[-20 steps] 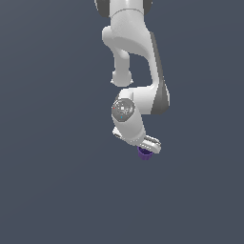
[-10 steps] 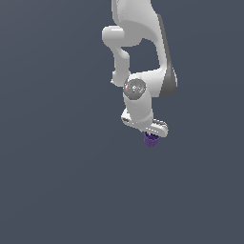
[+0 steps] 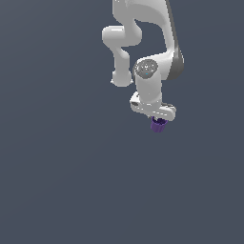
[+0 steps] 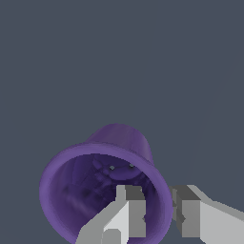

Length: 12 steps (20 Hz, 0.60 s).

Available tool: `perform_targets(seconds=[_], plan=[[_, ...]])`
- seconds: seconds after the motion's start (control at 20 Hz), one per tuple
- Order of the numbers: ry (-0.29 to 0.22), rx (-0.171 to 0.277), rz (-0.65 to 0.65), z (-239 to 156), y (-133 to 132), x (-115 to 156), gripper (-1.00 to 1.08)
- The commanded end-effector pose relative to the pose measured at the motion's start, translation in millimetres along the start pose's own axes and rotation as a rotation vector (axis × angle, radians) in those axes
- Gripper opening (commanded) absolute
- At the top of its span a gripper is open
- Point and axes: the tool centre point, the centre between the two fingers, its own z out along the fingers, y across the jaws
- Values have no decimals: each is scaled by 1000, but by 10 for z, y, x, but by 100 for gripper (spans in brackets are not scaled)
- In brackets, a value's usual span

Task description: Pick up the object and move it to a goal position.

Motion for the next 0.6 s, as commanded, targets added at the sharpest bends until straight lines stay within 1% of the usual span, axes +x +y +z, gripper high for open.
perform_targets(seconds=[0.0, 0.3, 0.55], plan=[[2, 1, 0, -26, -13, -165, -100], [1, 2, 0, -62, -41, -431, -100], [0, 2, 0, -73, -52, -503, -100]])
